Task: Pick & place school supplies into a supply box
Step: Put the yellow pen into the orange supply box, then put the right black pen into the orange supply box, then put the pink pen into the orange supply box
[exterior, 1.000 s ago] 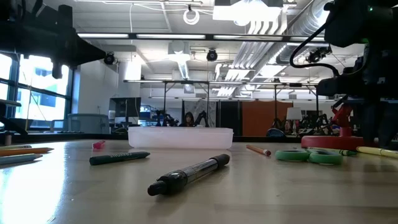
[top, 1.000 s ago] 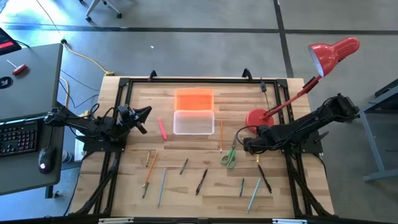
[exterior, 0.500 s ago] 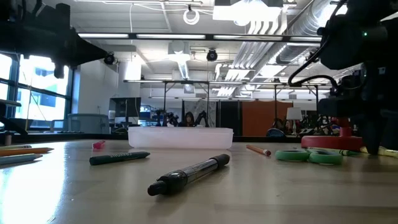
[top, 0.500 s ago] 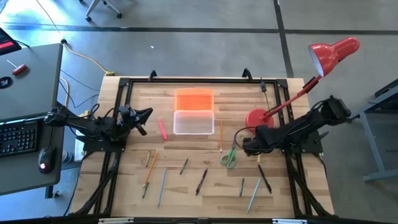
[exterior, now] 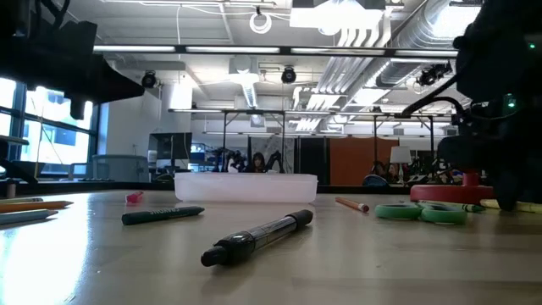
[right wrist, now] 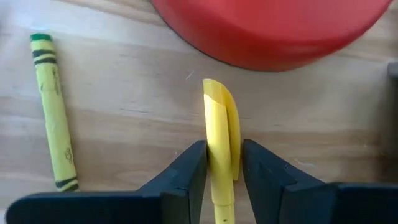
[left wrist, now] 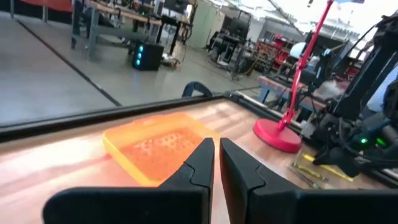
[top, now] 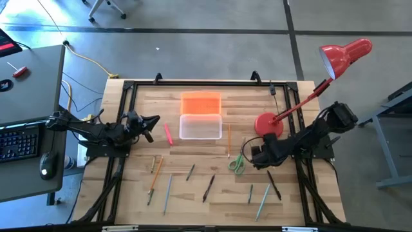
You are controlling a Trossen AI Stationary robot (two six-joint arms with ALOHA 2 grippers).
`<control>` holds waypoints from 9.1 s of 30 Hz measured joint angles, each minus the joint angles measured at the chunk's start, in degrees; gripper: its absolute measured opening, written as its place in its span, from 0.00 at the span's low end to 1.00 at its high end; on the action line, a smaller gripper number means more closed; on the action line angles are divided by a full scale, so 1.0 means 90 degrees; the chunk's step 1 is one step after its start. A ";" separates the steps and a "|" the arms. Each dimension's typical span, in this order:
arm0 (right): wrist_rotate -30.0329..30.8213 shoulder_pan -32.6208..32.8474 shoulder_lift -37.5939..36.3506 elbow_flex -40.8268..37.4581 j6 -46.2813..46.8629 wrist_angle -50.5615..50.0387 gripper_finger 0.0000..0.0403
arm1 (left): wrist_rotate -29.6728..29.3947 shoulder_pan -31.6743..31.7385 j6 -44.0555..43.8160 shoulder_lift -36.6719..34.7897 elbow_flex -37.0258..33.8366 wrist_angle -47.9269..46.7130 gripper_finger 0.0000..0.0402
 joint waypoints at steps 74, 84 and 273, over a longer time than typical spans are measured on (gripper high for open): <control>-0.2583 -0.3366 0.1490 0.1709 -1.3876 0.9436 0.11 | -0.0094 0.0000 -0.0757 0.0000 0.0000 -0.0174 0.14; -0.1944 -0.3433 0.3389 0.3351 -1.3854 0.8995 0.14 | -0.0042 0.0000 -0.0776 0.0002 0.0000 -0.0377 0.14; -0.1407 -0.3634 0.3624 0.3606 -1.3532 0.9175 0.16 | -0.0238 -0.0002 -0.1426 0.0002 0.0002 -0.0343 0.14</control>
